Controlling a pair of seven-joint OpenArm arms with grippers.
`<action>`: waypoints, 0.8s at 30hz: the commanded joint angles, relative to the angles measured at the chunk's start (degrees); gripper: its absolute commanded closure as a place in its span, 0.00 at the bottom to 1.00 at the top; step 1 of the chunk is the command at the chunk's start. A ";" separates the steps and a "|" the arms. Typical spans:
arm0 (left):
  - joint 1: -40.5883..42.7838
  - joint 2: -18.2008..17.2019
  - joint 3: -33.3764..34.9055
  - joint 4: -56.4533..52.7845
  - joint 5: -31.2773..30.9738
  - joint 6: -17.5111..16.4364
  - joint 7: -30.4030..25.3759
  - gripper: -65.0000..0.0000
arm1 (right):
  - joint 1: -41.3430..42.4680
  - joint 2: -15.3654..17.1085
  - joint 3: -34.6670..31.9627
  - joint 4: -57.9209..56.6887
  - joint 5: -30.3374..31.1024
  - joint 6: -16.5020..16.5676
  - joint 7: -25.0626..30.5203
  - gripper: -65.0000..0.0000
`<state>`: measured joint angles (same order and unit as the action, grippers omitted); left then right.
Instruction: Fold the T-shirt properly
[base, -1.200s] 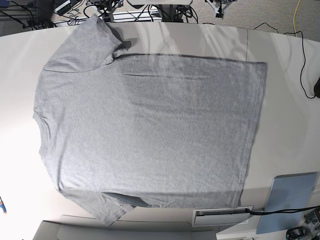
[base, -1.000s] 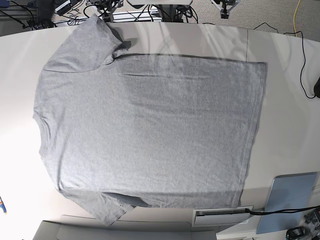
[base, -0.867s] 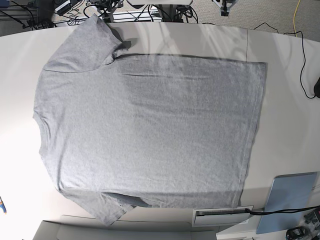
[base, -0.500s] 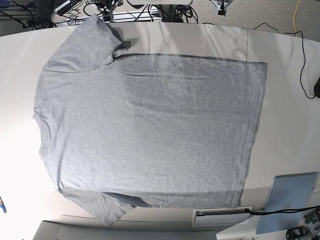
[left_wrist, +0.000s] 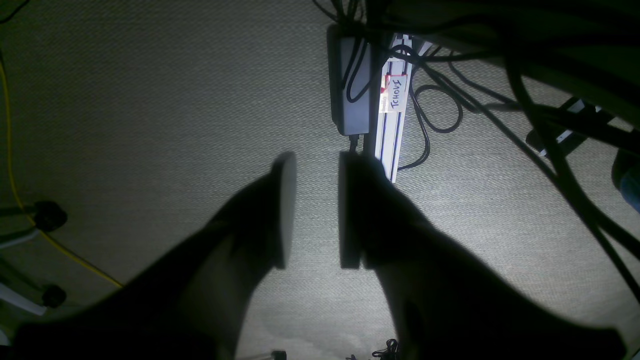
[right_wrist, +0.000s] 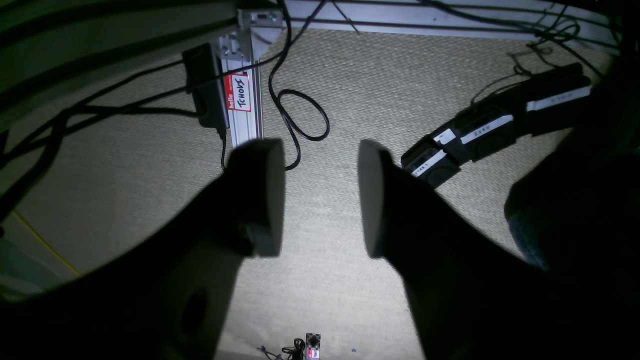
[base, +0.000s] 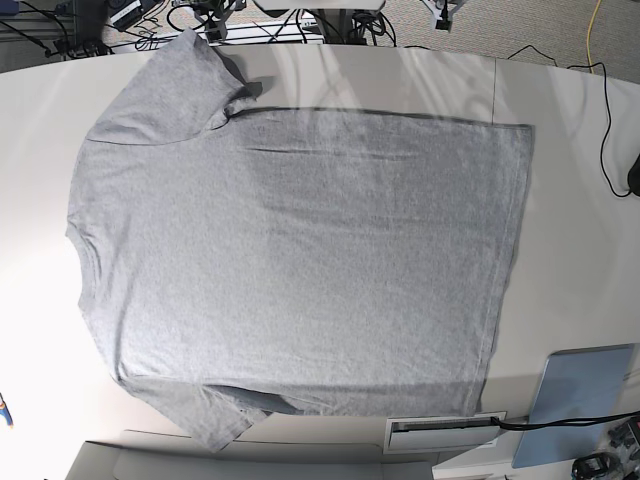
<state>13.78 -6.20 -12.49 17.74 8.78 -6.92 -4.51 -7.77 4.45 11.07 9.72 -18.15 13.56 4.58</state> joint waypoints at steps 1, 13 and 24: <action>0.55 -0.20 -0.02 0.07 0.00 -0.02 0.00 0.74 | -0.20 0.33 -0.13 0.02 -0.35 0.31 0.50 0.64; 0.55 -0.20 -0.02 0.07 0.00 -0.04 -0.09 0.74 | -0.20 0.33 -0.13 0.04 -0.37 0.33 1.25 0.64; 6.86 -0.20 0.00 7.50 0.24 -2.16 -1.05 0.74 | -3.08 2.29 -0.13 0.09 -0.33 0.35 2.10 0.64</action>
<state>20.16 -6.20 -12.49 25.19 9.06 -8.86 -5.06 -10.68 6.20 11.07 9.76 -18.50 13.58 6.17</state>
